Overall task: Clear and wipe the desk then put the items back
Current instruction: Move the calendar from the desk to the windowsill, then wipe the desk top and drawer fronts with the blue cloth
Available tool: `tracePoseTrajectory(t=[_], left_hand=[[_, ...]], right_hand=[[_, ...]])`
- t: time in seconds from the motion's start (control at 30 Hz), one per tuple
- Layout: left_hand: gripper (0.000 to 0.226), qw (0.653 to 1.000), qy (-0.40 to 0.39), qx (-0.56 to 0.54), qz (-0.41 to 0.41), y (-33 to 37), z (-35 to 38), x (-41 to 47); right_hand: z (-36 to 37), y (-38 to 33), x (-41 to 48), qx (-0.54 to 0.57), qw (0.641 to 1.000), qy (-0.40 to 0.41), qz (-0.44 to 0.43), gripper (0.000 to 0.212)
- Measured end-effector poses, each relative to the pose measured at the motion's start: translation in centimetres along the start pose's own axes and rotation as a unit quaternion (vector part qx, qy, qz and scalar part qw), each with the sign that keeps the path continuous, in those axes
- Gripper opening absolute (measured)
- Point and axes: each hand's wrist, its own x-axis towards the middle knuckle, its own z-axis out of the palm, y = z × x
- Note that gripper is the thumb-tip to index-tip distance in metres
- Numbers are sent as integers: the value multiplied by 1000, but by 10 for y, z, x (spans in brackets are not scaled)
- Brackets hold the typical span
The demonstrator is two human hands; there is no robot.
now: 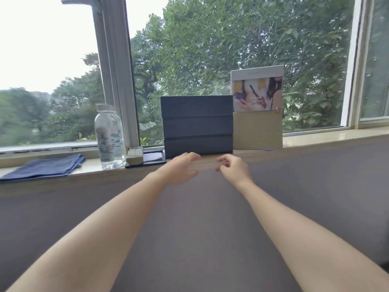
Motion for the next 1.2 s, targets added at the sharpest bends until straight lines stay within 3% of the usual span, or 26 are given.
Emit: tracePoseTrajectory(t=[0.4,0.77,0.97,1.2], left_hand=[[53,990,41,35,-129,-93,-78,-121],[55,955,80,79,-273,-176,-139,-223],[62,932,57,87,-347,-215,-155,-253],[62,936,39,85,-341,-249,-166,-240]], right_hand=[[109,-97,-36,86,984,-113,-105,27],[202,-181,-61,111,954,-217,-177,23],[245,-210,-64,47,943,-250,-214,29],[275,-233,-50,-51,936,-238,-256,49]])
